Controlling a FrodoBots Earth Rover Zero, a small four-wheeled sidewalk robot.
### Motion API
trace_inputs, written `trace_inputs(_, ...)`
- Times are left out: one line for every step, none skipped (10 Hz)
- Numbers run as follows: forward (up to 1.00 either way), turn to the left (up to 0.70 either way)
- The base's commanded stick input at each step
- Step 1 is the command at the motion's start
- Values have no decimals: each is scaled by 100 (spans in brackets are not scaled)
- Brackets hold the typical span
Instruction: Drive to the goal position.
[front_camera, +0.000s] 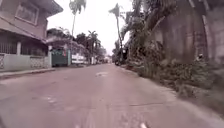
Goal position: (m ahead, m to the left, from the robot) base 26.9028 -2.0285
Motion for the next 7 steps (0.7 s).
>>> trace_inputs(100, 0)
trace_inputs(100, 0)
trace_inputs(100, 0)
trace_inputs(100, 0)
trace_inputs(100, 0)
trace_inputs(100, 0)
trace_inputs(100, 0)
